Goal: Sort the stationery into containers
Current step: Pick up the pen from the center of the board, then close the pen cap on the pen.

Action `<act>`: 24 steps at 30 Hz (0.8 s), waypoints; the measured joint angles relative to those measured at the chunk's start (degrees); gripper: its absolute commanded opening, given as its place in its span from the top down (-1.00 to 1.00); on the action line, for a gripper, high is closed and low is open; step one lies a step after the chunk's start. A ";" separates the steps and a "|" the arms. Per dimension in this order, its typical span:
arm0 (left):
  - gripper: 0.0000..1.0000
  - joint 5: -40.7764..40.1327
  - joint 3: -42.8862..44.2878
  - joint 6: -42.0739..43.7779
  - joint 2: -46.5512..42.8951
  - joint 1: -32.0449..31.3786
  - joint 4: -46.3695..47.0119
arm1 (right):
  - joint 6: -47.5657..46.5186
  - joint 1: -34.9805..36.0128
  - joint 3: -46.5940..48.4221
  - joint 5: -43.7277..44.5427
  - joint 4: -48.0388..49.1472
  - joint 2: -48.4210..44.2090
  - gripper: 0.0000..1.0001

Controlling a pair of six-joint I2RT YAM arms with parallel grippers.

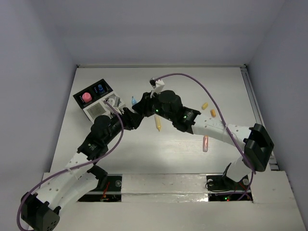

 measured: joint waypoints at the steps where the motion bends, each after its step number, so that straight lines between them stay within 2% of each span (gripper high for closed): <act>1: 0.16 -0.57 -0.09 -0.02 -0.02 -0.11 0.31 | 0.17 0.00 -0.35 -0.17 0.20 -0.02 0.76; 4: 0.30 -2.03 -0.63 0.00 -0.11 -0.20 1.16 | 0.55 0.00 -1.27 -0.68 0.37 -0.02 0.76; 8: 0.73 -3.06 -1.55 -0.20 -0.20 -0.20 1.92 | 0.90 0.02 -2.29 -1.29 0.94 -0.04 0.76; 10: 0.84 -3.61 -1.90 -0.35 -0.20 -0.31 1.95 | 1.25 0.00 -2.75 -1.44 1.18 -0.15 0.76; 11: 1.00 -3.45 -2.10 -0.39 -0.17 -0.33 2.12 | 1.33 -0.02 -3.15 -1.44 1.42 -0.37 0.76; 15: 1.00 -3.23 -2.49 -0.44 -0.17 -0.48 3.06 | 1.57 -0.09 -3.89 -1.46 1.60 -1.18 0.68; 18: 1.00 -2.14 -2.89 -0.46 -0.33 -0.90 3.93 | 1.95 -0.24 -5.29 -1.55 1.62 -2.71 0.34; 19: 1.00 -1.75 -3.06 -0.48 -0.50 -1.14 4.31 | 2.16 -0.66 -5.95 -1.95 1.51 -3.54 0.11; 21: 1.00 -1.25 -3.67 -0.37 -1.07 -1.53 5.05 | 2.75 -1.62 -7.13 -3.41 1.01 -5.60 -0.11; 22: 1.00 -1.38 -4.07 -0.39 -1.36 -1.46 5.16 | 2.86 -2.45 -7.80 -4.50 0.79 -6.95 -0.28; 24: 1.00 -1.40 -5.16 -0.37 -1.70 -1.25 5.57 | 2.82 -4.26 -9.07 -5.44 0.07 -10.08 -0.41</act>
